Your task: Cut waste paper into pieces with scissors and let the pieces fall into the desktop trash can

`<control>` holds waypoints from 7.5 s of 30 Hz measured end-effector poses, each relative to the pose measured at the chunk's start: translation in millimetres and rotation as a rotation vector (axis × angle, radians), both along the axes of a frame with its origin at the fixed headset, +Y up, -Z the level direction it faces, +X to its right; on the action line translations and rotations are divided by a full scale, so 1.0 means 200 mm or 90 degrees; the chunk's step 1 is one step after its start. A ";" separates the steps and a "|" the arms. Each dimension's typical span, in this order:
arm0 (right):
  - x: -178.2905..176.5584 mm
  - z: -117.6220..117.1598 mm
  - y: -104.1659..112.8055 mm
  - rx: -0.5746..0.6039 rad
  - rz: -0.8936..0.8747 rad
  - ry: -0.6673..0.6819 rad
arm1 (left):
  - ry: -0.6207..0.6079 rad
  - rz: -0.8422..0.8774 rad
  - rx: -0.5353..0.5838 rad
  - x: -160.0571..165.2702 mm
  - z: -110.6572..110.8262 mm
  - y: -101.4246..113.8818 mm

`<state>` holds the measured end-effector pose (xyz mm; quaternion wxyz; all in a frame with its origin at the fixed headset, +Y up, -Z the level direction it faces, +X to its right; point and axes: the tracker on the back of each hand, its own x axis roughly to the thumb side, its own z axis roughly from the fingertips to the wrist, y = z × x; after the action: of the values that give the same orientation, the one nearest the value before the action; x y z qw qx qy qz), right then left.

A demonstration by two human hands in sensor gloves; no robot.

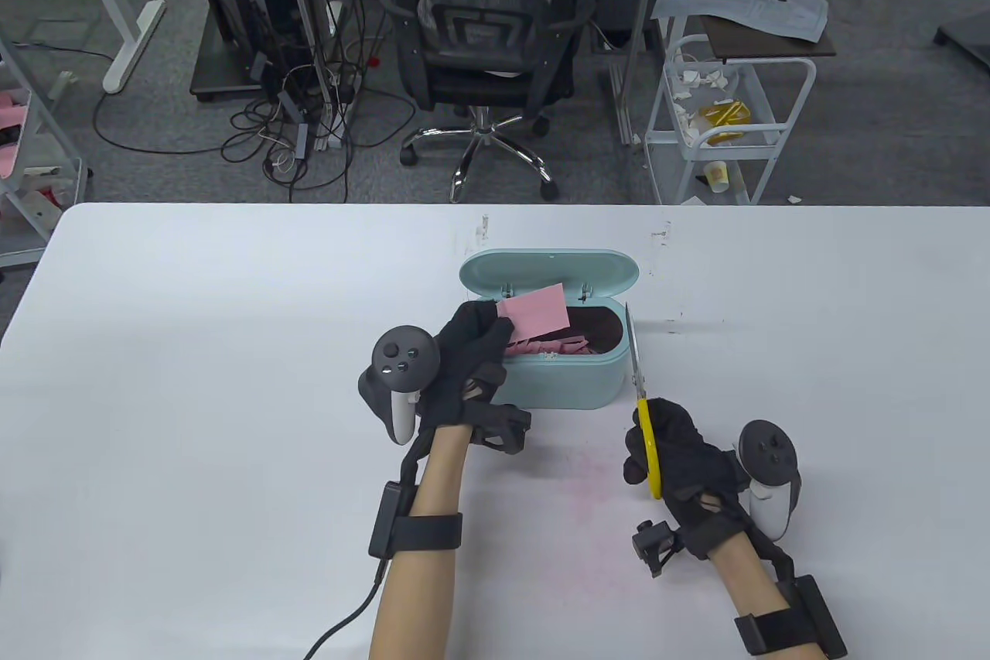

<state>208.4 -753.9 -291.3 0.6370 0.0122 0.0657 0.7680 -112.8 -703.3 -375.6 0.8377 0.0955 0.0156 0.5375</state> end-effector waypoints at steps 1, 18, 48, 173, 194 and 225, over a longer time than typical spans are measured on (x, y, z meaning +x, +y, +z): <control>-0.02 -0.01 0.01 -0.009 0.008 0.010 | 0.000 0.003 0.000 0.00 0.00 0.00; -0.28 -0.10 -0.07 -0.105 0.026 0.123 | 0.008 0.011 -0.001 -0.01 0.00 -0.01; -0.31 -0.16 -0.07 -0.077 0.010 0.061 | 0.000 0.013 0.002 -0.02 -0.01 -0.01; -0.34 -0.20 -0.05 -0.020 0.034 0.065 | -0.017 0.030 0.001 -0.04 -0.01 -0.02; -0.34 -0.20 -0.05 0.004 0.028 0.032 | -0.018 0.025 0.002 -0.04 -0.01 -0.02; -0.35 -0.13 -0.11 -0.030 0.082 0.148 | -0.011 0.046 -0.001 -0.04 -0.01 -0.03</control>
<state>138.8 -775.2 -317.1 0.5744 0.0820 0.1577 0.7990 -121.2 -708.6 -376.8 0.8179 0.0891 0.0121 0.5683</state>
